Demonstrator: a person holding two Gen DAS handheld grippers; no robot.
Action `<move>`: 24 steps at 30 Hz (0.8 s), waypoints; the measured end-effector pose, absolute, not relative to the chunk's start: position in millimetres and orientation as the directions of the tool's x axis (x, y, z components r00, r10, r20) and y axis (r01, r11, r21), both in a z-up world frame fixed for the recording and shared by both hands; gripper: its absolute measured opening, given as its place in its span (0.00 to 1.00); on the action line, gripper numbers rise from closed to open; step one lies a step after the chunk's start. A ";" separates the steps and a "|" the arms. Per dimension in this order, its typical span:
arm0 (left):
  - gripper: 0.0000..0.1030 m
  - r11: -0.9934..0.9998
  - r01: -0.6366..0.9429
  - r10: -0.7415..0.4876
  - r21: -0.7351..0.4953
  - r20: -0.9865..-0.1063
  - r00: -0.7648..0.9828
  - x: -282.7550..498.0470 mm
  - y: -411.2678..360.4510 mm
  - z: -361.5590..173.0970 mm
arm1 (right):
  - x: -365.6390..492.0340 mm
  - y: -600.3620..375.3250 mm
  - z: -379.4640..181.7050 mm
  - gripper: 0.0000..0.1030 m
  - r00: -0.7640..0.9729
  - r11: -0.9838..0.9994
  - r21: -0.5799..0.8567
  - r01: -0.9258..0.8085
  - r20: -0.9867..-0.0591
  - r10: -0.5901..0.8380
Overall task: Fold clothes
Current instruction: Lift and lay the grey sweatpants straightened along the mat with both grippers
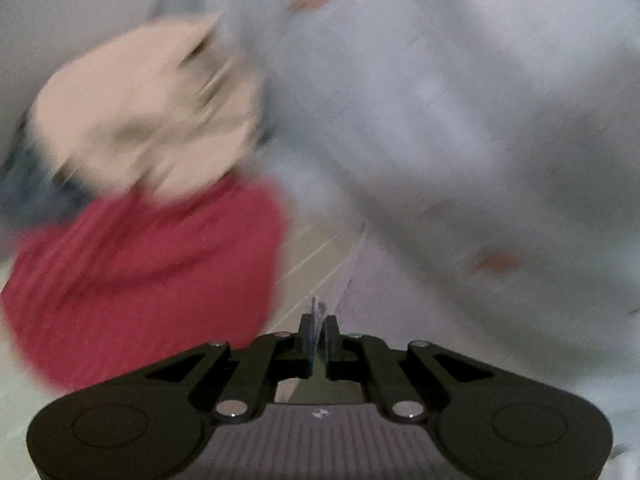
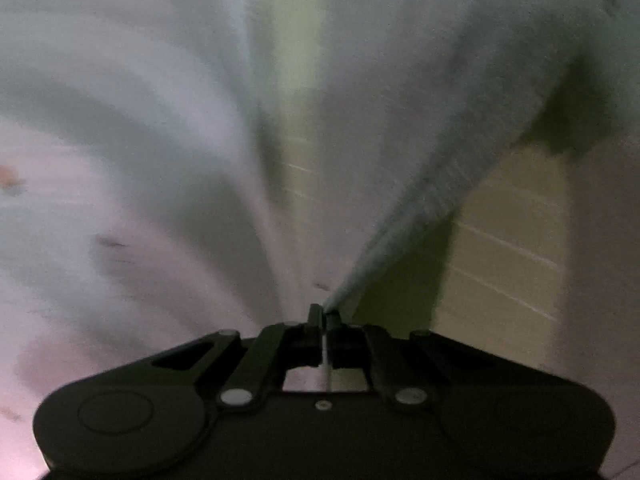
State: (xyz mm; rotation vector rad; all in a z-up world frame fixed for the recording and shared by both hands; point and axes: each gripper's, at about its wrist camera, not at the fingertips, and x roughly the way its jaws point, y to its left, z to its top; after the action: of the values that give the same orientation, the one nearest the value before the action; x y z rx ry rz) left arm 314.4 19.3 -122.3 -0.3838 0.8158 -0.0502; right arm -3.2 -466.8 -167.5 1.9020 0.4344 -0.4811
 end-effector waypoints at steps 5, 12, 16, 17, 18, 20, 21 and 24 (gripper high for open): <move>0.07 0.924 -0.252 -0.098 -0.289 -0.812 0.575 299.9 42.2 -173.0 | -20.7 -449.1 -208.8 0.28 0.710 -0.336 0.629 0.701 -0.660 0.246; 0.21 0.930 -0.209 -0.122 -0.301 -0.791 0.599 280.3 33.6 -164.7 | -33.9 -470.2 -165.8 0.57 0.728 -0.116 0.719 0.686 -0.671 0.144; 0.30 0.952 -0.112 -0.163 -0.286 -0.779 0.605 269.0 7.3 -152.5 | -47.8 -484.9 -144.0 0.66 0.703 0.035 0.705 0.708 -0.709 0.065; 0.31 0.956 -0.091 -0.170 -0.280 -0.777 0.606 266.1 -0.4 -150.5 | -52.0 -489.0 -139.5 0.67 0.694 0.072 0.695 0.716 -0.719 0.043; 0.31 0.958 -0.074 -0.178 -0.277 -0.776 0.605 262.6 -8.0 -149.1 | -58.5 -491.1 -137.8 0.68 0.683 0.104 0.681 0.725 -0.730 0.024; 0.32 0.962 -0.039 -0.193 -0.270 -0.774 0.603 255.5 -23.2 -146.3 | -76.7 -492.7 -128.6 0.68 0.664 0.173 0.650 0.740 -0.747 -0.028; 0.32 0.964 -0.021 -0.200 -0.267 -0.773 0.602 251.9 -30.9 -144.9 | -86.8 -493.8 -124.5 0.68 0.654 0.208 0.632 0.747 -0.754 -0.058; 0.32 0.964 0.021 -0.226 -0.264 -0.779 0.585 235.7 -57.1 -143.9 | -106.2 -508.0 -116.8 0.59 0.611 0.312 0.543 0.779 -0.770 -0.185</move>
State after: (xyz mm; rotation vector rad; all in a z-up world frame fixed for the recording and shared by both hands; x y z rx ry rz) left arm 235.7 -57.1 -143.9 -0.2366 0.9368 -0.1459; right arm -106.2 -508.0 -116.8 1.0724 0.6613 -0.7007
